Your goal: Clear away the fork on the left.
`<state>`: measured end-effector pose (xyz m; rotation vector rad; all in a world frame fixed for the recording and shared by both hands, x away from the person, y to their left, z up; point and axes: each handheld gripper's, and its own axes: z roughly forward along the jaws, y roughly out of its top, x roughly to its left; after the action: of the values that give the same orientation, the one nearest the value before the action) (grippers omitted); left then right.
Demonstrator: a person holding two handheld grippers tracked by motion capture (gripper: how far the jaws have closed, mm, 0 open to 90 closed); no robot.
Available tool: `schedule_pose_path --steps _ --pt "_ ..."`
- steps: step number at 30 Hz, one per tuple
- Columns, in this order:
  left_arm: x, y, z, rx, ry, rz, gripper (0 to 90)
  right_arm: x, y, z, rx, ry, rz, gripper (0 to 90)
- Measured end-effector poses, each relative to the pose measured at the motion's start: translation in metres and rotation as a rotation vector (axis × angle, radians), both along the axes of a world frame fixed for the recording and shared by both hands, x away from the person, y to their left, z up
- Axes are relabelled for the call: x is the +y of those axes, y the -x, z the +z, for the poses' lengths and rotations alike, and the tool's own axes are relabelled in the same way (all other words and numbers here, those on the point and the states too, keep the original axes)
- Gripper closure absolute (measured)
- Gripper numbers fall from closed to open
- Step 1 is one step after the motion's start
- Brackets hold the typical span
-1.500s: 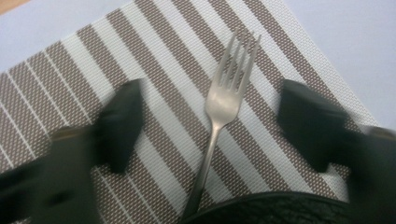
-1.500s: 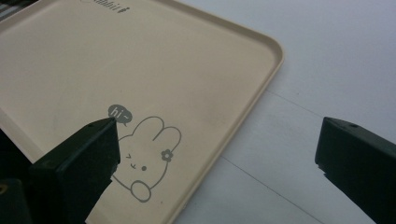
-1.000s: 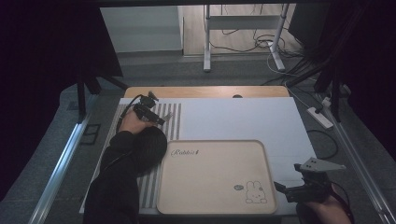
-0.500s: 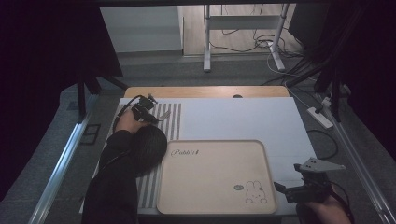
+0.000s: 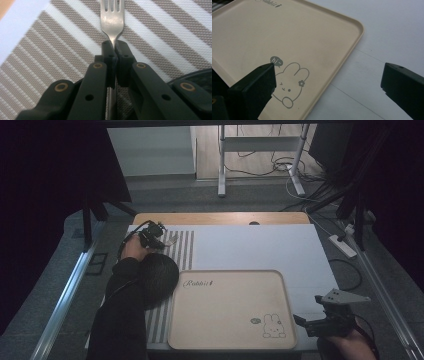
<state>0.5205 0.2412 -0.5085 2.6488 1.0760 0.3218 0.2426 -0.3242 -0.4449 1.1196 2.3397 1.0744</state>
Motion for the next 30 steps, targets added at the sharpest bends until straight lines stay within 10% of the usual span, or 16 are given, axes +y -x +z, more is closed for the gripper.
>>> schedule_pose_path --steps 8,17,30 --pt "0.019 0.005 0.016 -0.049 -0.145 0.018 87.3 0.000 0.000 0.000 0.003 -0.005 -0.001 0.6" --pt "0.038 0.016 0.032 -0.046 -0.169 0.044 87.3 0.000 0.000 0.000 0.004 0.005 -0.001 0.6" --pt "0.053 0.039 0.054 0.095 0.022 0.122 87.2 0.001 0.000 0.000 0.002 0.008 0.003 0.6"
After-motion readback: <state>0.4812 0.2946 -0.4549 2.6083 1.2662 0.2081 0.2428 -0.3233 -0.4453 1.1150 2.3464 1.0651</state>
